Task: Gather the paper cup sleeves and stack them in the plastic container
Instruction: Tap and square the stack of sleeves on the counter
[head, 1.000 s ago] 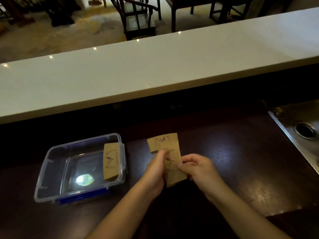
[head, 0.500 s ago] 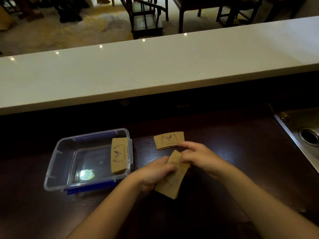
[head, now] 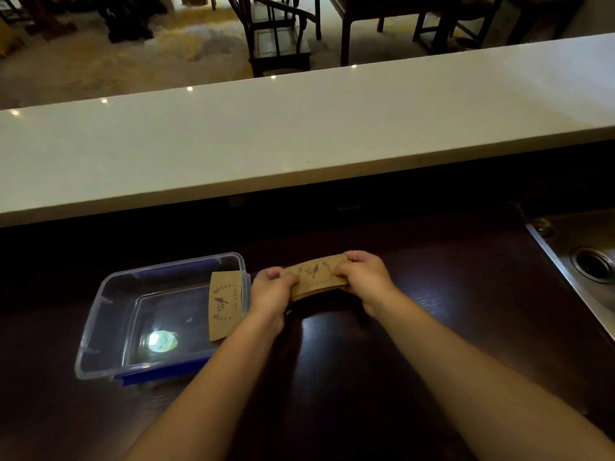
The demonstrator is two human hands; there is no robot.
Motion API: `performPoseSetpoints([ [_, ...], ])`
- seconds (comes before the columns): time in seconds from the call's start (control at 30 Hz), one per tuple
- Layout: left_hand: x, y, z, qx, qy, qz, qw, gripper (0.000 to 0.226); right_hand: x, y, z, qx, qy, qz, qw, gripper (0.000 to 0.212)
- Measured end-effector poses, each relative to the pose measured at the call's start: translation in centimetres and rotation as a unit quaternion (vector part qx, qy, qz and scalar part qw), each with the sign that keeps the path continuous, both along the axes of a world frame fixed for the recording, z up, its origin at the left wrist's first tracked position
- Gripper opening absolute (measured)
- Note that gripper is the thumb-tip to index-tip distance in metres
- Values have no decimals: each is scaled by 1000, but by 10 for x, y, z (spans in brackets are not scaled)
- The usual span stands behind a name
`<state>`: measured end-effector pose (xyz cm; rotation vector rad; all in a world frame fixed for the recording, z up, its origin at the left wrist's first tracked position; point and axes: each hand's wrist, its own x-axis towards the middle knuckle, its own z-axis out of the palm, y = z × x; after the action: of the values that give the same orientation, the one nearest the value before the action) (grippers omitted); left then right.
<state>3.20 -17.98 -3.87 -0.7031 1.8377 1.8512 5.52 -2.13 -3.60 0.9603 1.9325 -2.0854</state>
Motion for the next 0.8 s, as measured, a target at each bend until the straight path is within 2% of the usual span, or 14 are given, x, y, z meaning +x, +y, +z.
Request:
performPoseSetpoints([
  [0.1,-17,12,-6,-47,32,32,998,48,-17,0,-5,57,-6,-11,998,7],
  [0.17,-25,17,-11,-64,49,29,996,55,-24,4,-9,79,-17,-14,997,9],
  [0.37,-33,36,-23,-148,34,15,988,55,-38,11,-18,150,-60,-14,987,8],
  [0.57,-30,35,-37,-267,61,-58,960,63,-33,16,-29,192,-115,19,975,44],
  [0.67,-35,30,-38,-252,27,-76,964,67,-37,18,-25,206,-133,57,968,47],
  [0.8,-44,29,-34,-191,-18,-93,977,48,-40,13,-18,211,-150,105,960,47],
])
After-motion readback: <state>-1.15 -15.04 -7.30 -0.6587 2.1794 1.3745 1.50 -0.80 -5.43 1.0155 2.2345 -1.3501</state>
